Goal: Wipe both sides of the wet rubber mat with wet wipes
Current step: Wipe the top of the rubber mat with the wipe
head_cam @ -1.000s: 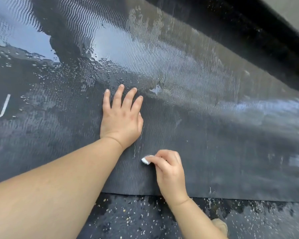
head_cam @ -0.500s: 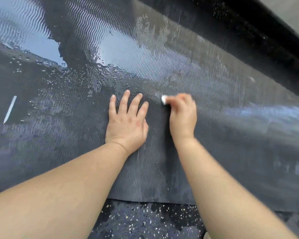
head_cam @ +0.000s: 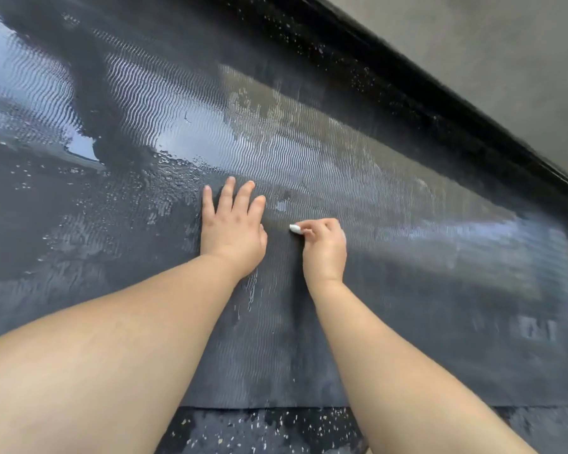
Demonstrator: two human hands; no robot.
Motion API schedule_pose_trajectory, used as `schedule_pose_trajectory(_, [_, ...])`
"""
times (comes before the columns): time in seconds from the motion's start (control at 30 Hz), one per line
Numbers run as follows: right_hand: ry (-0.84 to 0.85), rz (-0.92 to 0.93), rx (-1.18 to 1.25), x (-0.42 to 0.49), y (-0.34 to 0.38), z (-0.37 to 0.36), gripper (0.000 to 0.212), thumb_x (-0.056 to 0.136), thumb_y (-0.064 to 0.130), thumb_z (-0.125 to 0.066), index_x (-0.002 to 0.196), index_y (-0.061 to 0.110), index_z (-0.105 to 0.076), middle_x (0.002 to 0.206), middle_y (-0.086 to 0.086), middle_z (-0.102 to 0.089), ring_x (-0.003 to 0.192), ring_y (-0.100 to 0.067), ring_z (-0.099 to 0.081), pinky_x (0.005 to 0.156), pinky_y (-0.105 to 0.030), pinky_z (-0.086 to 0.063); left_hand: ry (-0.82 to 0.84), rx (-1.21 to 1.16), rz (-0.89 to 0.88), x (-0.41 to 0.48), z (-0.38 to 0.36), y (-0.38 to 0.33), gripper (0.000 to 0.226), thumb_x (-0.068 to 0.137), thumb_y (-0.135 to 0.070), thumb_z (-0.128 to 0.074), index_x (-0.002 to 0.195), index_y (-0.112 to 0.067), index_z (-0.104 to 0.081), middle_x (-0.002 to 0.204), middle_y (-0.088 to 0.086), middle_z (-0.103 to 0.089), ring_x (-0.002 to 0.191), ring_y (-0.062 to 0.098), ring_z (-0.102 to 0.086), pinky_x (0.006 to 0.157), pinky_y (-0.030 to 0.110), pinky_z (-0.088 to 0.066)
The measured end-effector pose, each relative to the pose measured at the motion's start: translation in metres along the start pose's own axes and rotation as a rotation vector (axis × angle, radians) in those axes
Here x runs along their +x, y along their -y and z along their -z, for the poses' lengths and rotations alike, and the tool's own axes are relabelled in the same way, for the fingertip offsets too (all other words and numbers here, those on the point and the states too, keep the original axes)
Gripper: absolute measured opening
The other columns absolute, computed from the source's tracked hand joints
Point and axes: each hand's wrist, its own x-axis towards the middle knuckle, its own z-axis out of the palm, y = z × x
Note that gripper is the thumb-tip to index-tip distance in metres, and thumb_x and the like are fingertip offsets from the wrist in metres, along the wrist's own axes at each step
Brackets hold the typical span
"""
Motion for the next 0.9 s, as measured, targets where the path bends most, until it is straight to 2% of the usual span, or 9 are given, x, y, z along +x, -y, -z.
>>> schedule_pose_trajectory(0.07, [-0.010,-0.063,-0.022,0.029,0.005,-0.007,0.023,0.091,0.007,-0.051,0.093,0.015,-0.072,0.102,-0.006,-0.057,0.100,-0.028,-0.050,0.077,-0.020,-0.031,-0.006,0.023,-0.025,0.013,-0.002,0.007,0.054,0.095,-0.038,-0.035,0.146,-0.026,-0.025,0.157,-0.001,-0.011,0.145,0.026,0.000,0.113,0.052,0.007])
schedule_pose_trajectory(0.13, [-0.007,-0.028,-0.050,0.029,0.007,-0.010,0.021,0.092,0.010,-0.052,0.095,0.016,-0.072,0.103,-0.005,-0.058,0.098,-0.029,-0.050,0.074,-0.014,-0.026,-0.015,0.025,-0.036,0.027,-0.002,0.010,0.054,0.096,-0.038,-0.034,0.147,-0.025,-0.024,0.158,-0.001,-0.011,0.145,0.026,0.001,0.113,0.051,0.007])
schedule_pose_trajectory(0.2, [-0.008,0.072,-0.033,0.005,0.006,-0.005,0.014,0.088,0.008,-0.060,0.090,0.013,-0.073,0.093,-0.007,-0.060,0.087,-0.032,-0.052,0.073,-0.012,-0.024,-0.025,-0.007,-0.010,0.042,-0.001,0.008,0.055,0.096,-0.039,-0.035,0.147,-0.026,-0.024,0.158,-0.001,-0.012,0.145,0.025,0.001,0.114,0.050,0.005])
schedule_pose_trajectory(0.27, [-0.012,0.194,0.016,-0.030,-0.002,0.002,0.008,0.079,0.004,-0.071,0.079,0.012,-0.074,0.080,-0.008,-0.061,0.074,-0.029,-0.053,0.073,-0.014,-0.029,-0.049,-0.050,0.072,0.053,-0.003,0.006,0.055,0.095,-0.039,-0.036,0.148,-0.026,-0.024,0.158,-0.001,-0.013,0.145,0.024,-0.001,0.114,0.049,0.005])
schedule_pose_trajectory(0.4, [0.106,0.330,0.058,-0.066,-0.027,0.010,0.012,0.073,0.006,-0.077,0.080,0.015,-0.074,0.077,0.000,-0.058,0.075,-0.021,-0.051,0.076,-0.009,-0.036,-0.123,-0.037,0.135,0.054,-0.011,0.003,0.057,0.093,-0.039,-0.035,0.147,-0.024,-0.029,0.156,0.000,-0.020,0.145,0.024,-0.007,0.113,0.046,0.007])
schedule_pose_trajectory(0.57, [0.081,0.460,0.080,0.024,-0.012,0.003,0.004,0.075,0.010,-0.070,0.076,0.009,-0.075,0.073,-0.008,-0.060,0.071,-0.025,-0.053,0.072,-0.013,-0.032,-0.177,-0.041,0.152,0.053,-0.009,0.001,0.055,0.089,-0.038,-0.040,0.143,-0.022,-0.040,0.152,0.002,-0.032,0.143,0.026,-0.017,0.113,0.045,0.003])
schedule_pose_trajectory(0.73, [-0.001,0.298,0.029,0.152,0.012,-0.012,0.017,0.088,0.023,-0.061,0.092,0.014,-0.075,0.091,-0.010,-0.063,0.091,-0.032,-0.051,0.076,-0.018,-0.030,-0.171,-0.034,0.170,0.052,-0.004,-0.001,0.055,0.088,-0.038,-0.037,0.140,-0.021,-0.045,0.149,0.002,-0.038,0.141,0.027,-0.024,0.115,0.048,-0.006])
schedule_pose_trajectory(0.83, [0.005,0.302,0.047,0.154,0.013,-0.017,0.016,0.089,0.020,-0.061,0.094,0.013,-0.074,0.093,-0.009,-0.062,0.093,-0.031,-0.055,0.083,-0.024,-0.039,-0.160,-0.043,0.181,0.051,0.000,-0.004,0.055,0.086,-0.037,-0.038,0.138,-0.020,-0.048,0.146,0.002,-0.042,0.140,0.027,-0.027,0.115,0.049,-0.012])
schedule_pose_trajectory(0.9, [0.032,0.377,0.109,0.116,0.008,-0.014,0.010,0.084,0.014,-0.066,0.088,0.012,-0.075,0.087,-0.009,-0.062,0.083,-0.031,-0.058,0.077,-0.030,-0.045,-0.162,-0.039,0.179,0.050,0.001,-0.004,0.054,0.086,-0.036,-0.040,0.136,-0.019,-0.050,0.145,0.003,-0.043,0.139,0.028,-0.030,0.114,0.050,-0.014])
